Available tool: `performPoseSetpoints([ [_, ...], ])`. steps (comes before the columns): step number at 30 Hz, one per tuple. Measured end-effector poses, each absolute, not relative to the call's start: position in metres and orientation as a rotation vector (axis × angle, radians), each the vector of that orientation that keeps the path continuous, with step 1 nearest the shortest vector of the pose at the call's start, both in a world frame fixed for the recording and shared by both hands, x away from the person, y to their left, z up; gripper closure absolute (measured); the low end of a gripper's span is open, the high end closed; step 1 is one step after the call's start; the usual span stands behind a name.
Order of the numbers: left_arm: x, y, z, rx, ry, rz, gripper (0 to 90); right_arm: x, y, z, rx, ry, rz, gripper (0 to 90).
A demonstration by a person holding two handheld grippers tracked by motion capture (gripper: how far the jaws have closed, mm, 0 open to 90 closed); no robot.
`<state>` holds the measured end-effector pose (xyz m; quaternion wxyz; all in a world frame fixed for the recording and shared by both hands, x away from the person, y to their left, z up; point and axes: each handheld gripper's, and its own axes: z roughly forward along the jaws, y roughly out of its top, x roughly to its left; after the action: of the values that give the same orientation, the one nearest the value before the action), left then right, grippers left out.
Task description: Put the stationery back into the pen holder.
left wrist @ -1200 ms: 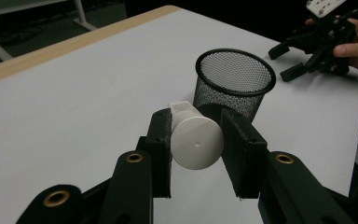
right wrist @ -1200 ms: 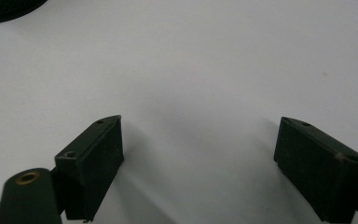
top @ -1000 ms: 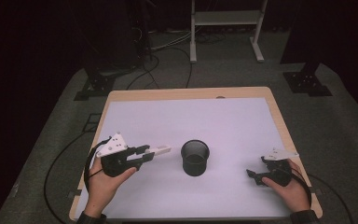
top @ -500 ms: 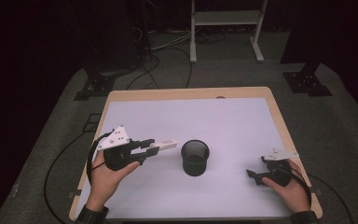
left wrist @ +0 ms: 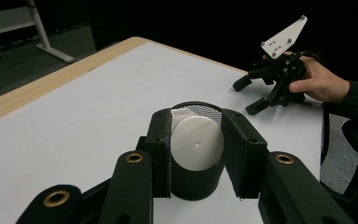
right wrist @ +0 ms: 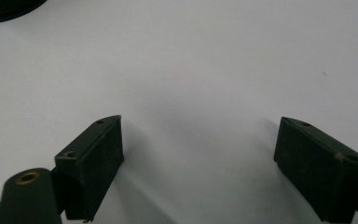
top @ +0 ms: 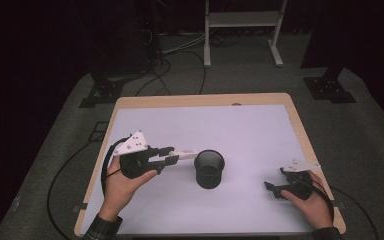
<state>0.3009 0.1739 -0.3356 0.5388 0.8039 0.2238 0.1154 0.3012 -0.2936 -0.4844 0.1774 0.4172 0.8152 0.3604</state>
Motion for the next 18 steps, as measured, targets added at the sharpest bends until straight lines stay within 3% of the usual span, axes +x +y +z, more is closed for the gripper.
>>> performPoseSetpoints([
  [18,0.318,0.149,-0.341,1.938,0.505,0.213,64.9,0.301,-0.294,-0.484,1.181,2.307,1.019,14.3],
])
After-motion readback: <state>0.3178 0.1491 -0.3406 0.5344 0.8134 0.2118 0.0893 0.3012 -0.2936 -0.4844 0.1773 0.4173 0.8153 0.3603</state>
